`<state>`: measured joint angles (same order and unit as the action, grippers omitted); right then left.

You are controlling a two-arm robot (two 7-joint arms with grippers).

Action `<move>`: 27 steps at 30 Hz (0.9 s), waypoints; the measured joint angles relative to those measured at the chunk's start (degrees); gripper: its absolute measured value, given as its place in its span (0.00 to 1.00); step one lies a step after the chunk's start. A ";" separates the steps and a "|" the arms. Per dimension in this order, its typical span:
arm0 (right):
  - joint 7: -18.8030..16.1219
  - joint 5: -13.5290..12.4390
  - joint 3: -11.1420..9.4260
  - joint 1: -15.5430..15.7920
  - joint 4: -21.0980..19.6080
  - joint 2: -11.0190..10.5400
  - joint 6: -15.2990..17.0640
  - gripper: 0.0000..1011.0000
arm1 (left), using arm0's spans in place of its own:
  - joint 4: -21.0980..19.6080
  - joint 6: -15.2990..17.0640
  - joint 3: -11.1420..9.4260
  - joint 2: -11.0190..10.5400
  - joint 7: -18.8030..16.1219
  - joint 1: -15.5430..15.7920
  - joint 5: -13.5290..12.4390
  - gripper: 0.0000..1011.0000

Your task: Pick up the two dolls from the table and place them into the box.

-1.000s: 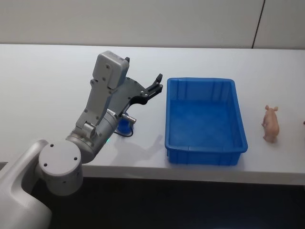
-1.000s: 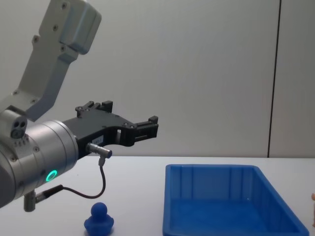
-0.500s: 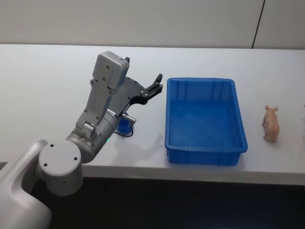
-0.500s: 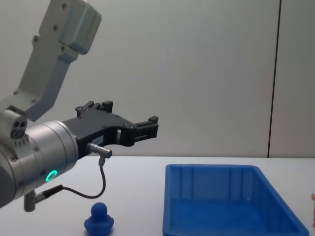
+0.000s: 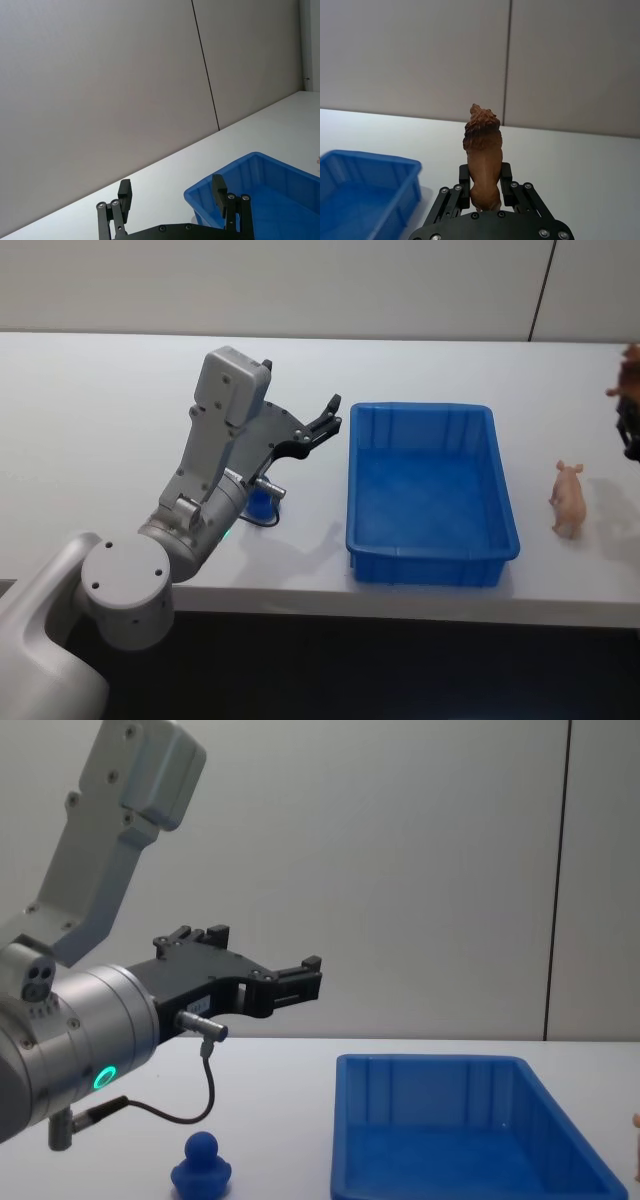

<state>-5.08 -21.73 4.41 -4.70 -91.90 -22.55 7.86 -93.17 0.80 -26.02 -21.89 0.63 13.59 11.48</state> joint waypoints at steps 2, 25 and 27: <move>-1.09 0.36 0.39 -0.32 -0.88 0.29 -0.07 0.34 | 0.00 0.00 0.00 0.00 0.00 0.00 0.00 0.99; -13.04 8.37 7.97 -5.05 -2.33 6.64 4.43 0.34 | 0.00 0.00 0.00 0.00 0.00 0.00 0.00 0.99; -13.89 9.46 8.80 -5.46 -1.66 7.31 5.12 0.34 | 0.00 0.00 0.00 0.00 0.00 0.00 0.00 0.99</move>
<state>-18.97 -12.27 13.20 -10.17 -93.56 -15.24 12.98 -93.17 0.80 -26.02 -21.89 0.63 13.59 11.48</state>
